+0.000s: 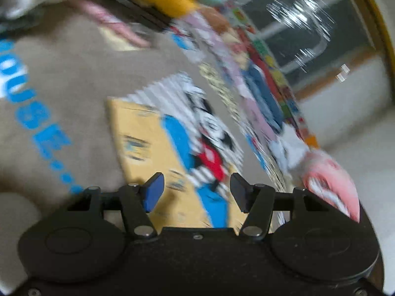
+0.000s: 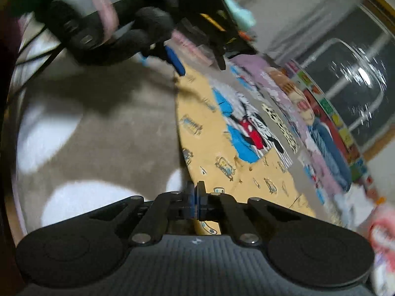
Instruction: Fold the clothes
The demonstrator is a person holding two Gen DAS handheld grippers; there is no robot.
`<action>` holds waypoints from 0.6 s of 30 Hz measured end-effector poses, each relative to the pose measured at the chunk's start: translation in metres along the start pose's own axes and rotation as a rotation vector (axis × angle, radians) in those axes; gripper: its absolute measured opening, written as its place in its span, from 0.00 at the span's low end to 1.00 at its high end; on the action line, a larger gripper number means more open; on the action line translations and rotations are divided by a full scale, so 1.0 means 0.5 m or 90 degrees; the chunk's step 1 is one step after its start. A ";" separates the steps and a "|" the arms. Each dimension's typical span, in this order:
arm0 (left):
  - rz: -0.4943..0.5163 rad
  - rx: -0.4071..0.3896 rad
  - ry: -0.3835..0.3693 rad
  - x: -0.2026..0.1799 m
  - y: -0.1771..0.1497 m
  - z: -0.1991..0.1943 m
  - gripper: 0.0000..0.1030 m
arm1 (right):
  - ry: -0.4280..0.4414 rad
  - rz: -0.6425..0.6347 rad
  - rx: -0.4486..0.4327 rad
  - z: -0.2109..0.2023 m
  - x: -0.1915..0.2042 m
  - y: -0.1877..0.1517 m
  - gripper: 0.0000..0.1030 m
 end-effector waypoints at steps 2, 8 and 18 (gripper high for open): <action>0.024 0.027 -0.018 -0.032 -0.005 0.024 0.55 | 0.013 0.055 -0.023 -0.011 -0.014 -0.001 0.02; 0.073 0.108 0.015 -0.083 0.017 0.157 0.46 | 0.044 0.139 -0.073 -0.029 -0.039 -0.014 0.02; 0.146 0.207 0.107 -0.124 0.053 0.396 0.34 | 0.086 0.193 -0.119 -0.045 -0.058 -0.048 0.02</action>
Point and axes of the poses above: each gripper's, at about its wrist camera, not at the fingertips, and z roughly the way its jaws point, x to its left, y to its top, the point moved 9 cm from there along z, roughly the way its jaws point, and after that the axes turned 10 degrees about x, right-handed, at the moved point
